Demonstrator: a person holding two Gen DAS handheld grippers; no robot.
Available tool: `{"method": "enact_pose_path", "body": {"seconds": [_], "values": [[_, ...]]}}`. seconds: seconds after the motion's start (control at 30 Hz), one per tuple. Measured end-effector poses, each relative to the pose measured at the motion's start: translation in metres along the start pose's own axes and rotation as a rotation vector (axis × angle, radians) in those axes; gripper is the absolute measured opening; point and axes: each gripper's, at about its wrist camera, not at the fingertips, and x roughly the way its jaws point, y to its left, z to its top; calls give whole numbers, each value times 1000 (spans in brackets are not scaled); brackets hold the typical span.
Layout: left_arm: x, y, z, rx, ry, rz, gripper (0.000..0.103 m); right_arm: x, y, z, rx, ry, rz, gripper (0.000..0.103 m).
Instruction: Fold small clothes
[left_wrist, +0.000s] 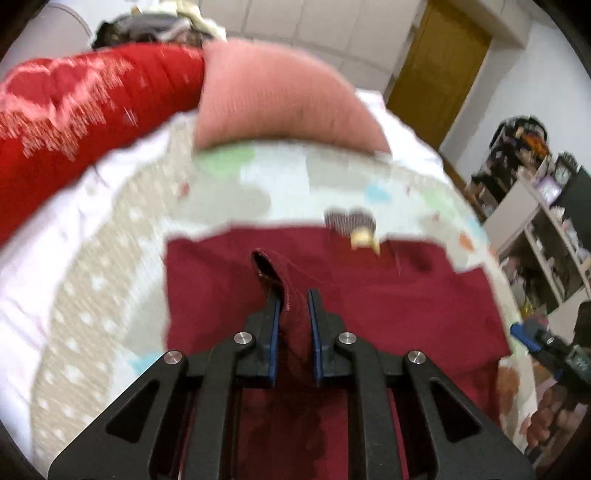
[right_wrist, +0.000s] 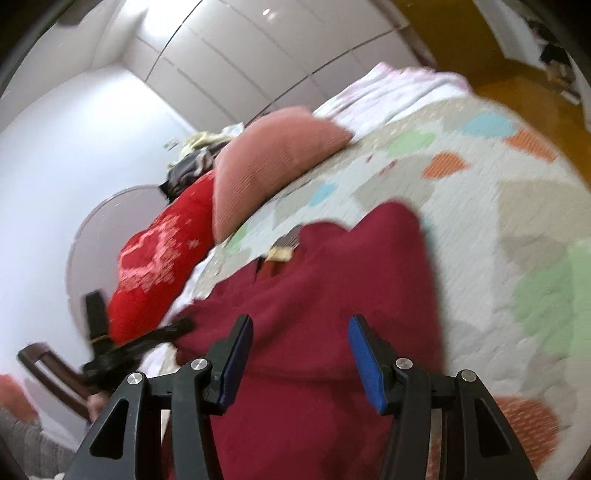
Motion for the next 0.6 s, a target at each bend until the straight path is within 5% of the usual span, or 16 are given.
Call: {"method": "enact_pose_path", "body": {"seconds": [0.1,0.33,0.43,0.6], "values": [[-8,18,5,-27,-30,40,13,-3,1,7,-7,-14,-42,52],[39,46,-35,-54,94,167,13,46,19,2,-201,117,-248,47],[39,44,-39,-45,75,178,14,72,11,-5,-274,208,-355,43],[32,48,-38,-79,80,160,19,43,15,-2,-251,168,-393,41]]}}
